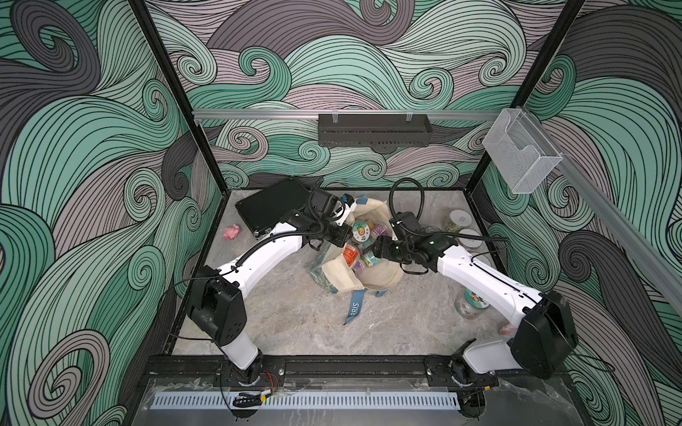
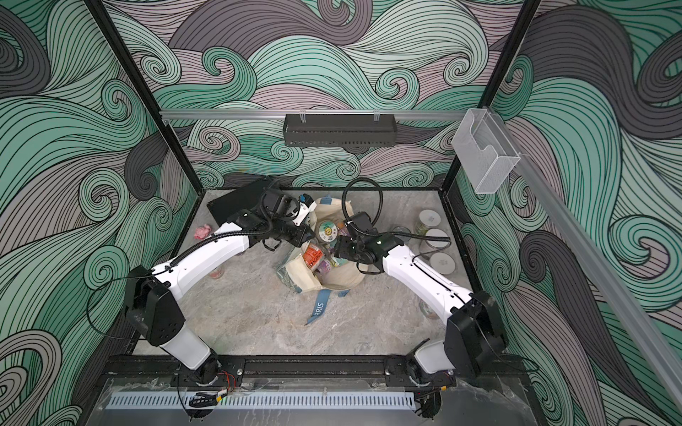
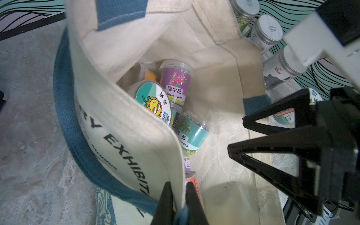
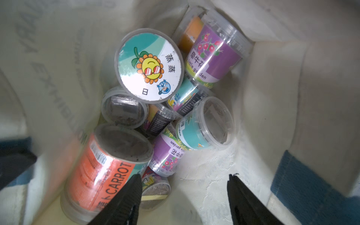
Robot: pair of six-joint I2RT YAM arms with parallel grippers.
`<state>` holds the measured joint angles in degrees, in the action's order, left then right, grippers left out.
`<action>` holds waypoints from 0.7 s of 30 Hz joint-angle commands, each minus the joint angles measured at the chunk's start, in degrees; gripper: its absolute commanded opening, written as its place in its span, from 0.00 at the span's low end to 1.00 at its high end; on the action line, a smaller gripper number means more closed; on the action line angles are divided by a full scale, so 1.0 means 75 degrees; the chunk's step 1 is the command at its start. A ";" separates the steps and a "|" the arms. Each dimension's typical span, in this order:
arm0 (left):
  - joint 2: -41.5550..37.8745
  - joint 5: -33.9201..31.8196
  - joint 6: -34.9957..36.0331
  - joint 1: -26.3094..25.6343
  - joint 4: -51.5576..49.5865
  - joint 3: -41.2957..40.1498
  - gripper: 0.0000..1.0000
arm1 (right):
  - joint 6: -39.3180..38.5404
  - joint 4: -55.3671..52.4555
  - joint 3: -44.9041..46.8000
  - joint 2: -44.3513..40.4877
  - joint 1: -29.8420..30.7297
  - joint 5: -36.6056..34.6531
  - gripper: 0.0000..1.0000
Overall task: Take out the seed jars from the canvas bag
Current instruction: Pick up the seed jar from the canvas bag.
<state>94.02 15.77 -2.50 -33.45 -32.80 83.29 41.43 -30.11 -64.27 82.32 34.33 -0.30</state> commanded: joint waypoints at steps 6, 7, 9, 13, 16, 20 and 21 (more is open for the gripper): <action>0.0033 -0.0075 0.0134 -0.0025 -0.0273 0.0242 0.11 | 0.2348 0.0120 0.0374 0.0302 0.0028 -0.0692 0.75; 0.0034 -0.0075 0.0141 -0.0017 -0.0268 0.0239 0.11 | 0.2604 -0.0175 0.0261 0.0411 0.0018 -0.0874 0.75; 0.0029 -0.0064 0.0113 -0.0016 -0.0274 0.0239 0.11 | 0.3042 -0.0644 0.0085 0.0652 0.0029 -0.1065 0.75; 0.0027 -0.0017 0.0090 -0.0019 -0.0245 0.0239 0.11 | 0.3479 -0.0530 0.0084 0.1017 0.0024 -0.1054 0.76; 0.0010 -0.0004 0.0082 -0.0017 -0.0234 0.0242 0.11 | 0.3616 0.0014 0.0177 0.1217 0.0025 -0.0972 0.80; 0.0015 0.0026 0.0082 -0.0011 -0.0221 0.0239 0.11 | 0.3649 0.0329 -0.0013 0.1568 0.0028 -0.1019 0.87; 0.0015 0.0023 0.0065 -0.0008 -0.0221 0.0239 0.11 | 0.3678 0.0323 -0.0074 0.1676 0.0025 -0.1050 0.88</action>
<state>94.02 15.68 -2.52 -33.45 -32.84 83.35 67.07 -28.84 -63.22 92.95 34.59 -5.91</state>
